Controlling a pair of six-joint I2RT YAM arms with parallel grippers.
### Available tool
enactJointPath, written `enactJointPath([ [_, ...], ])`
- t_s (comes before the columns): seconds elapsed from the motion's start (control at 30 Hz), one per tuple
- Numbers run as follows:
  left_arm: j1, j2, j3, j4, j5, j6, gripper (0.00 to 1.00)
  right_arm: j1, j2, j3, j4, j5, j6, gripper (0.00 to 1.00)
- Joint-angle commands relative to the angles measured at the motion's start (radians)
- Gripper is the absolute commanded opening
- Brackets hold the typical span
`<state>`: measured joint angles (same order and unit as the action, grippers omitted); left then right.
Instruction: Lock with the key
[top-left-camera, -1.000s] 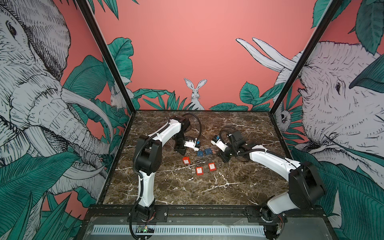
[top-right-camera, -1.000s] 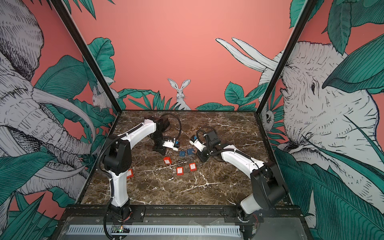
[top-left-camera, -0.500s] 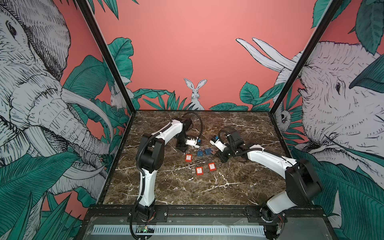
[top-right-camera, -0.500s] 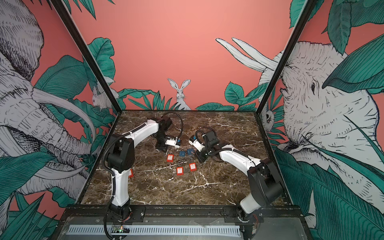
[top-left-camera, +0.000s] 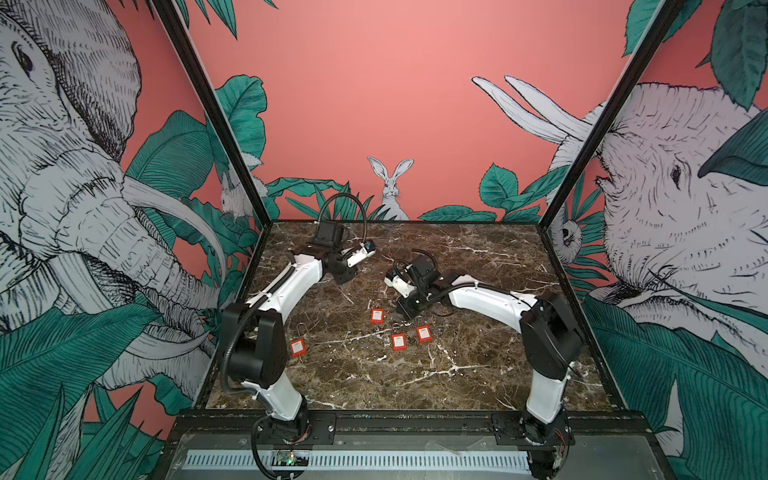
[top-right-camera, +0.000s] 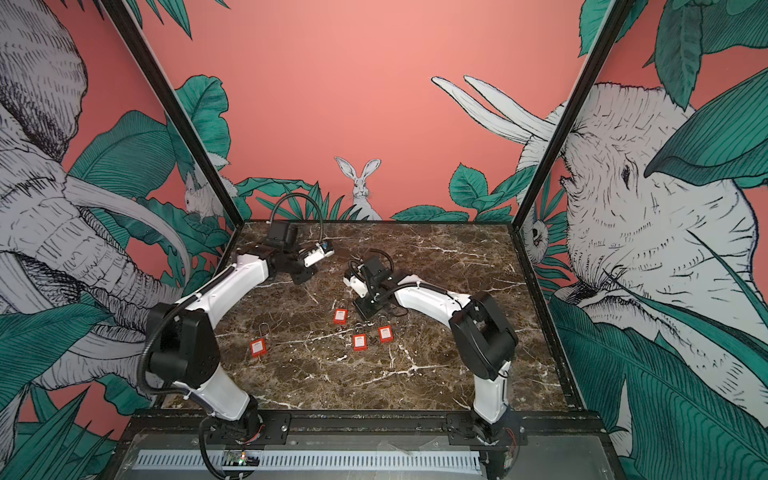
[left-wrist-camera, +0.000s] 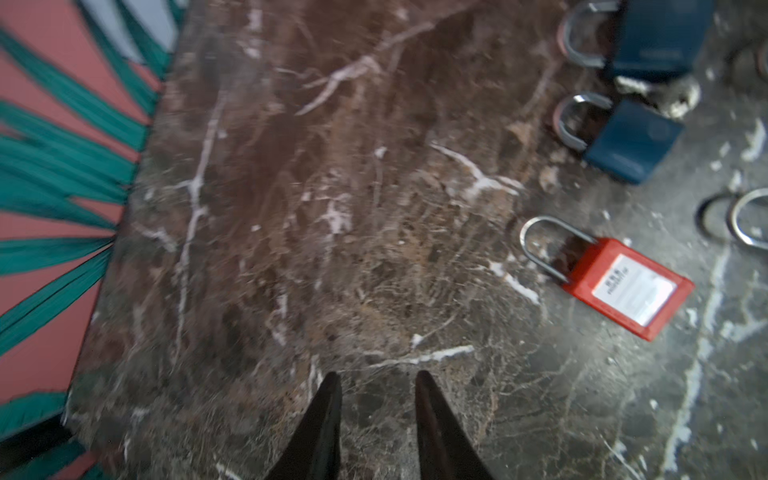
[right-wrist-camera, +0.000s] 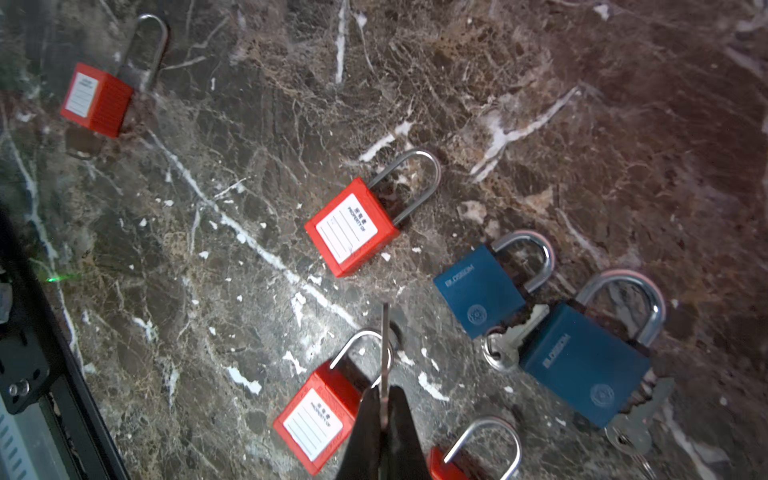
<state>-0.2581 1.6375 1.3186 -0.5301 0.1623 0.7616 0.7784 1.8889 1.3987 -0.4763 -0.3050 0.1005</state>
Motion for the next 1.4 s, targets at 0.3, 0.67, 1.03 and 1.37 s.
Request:
enactJointPath([
  [0.3,0.172,-0.233,-0.266,0.472,0.103,-0.602,0.27,0.060,0.160,0.173,-0.161,0.158,0.151,0.00],
  [0.67,0.194,-0.246,-0.216,0.223,-0.071,-0.825,0.27,0.068,0.298,0.327,-0.244,0.184,0.154,0.00],
  [1.03,0.233,-0.332,-0.308,0.106,-0.147,-1.031,0.34,0.086,0.315,0.362,-0.241,0.107,0.155,0.29],
  [1.37,0.360,-0.370,-0.437,0.057,-0.034,-1.289,0.42,0.086,0.210,0.299,-0.186,0.125,0.109,0.39],
])
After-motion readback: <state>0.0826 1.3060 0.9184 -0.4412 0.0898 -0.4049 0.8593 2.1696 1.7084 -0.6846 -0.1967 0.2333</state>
